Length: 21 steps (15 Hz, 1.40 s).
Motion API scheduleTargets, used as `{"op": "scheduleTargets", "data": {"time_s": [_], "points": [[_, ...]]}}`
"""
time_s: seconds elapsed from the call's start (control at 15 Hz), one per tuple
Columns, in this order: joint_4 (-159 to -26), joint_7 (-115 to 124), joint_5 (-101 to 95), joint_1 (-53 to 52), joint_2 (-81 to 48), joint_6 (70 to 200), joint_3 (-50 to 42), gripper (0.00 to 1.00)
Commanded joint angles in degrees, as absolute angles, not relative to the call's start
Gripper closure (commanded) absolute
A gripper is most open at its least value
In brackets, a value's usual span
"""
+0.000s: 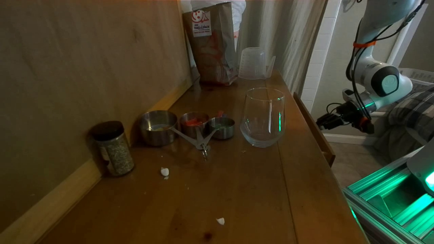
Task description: Open the topmost drawer on the right and remove the towel from the drawer then close the drawer.
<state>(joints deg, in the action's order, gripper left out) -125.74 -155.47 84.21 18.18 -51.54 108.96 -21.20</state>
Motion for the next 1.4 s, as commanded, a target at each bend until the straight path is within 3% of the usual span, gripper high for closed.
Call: {"op": "scheduleTargets", "data": {"time_s": [0.0,0.13,0.6,1.33], "points": [[-127.7,-157.3,83.1,19.2,-46.0,111.0,-23.8,0.05],[-128.9,-157.3,82.9,18.8,-42.3,112.3,-25.3,0.00],[-139.5,-157.3,83.6,14.2,-27.1,125.2,-24.8,0.00],[-156.3,-157.6,90.3,5.1,-10.5,147.5,-11.9,0.00]]}}
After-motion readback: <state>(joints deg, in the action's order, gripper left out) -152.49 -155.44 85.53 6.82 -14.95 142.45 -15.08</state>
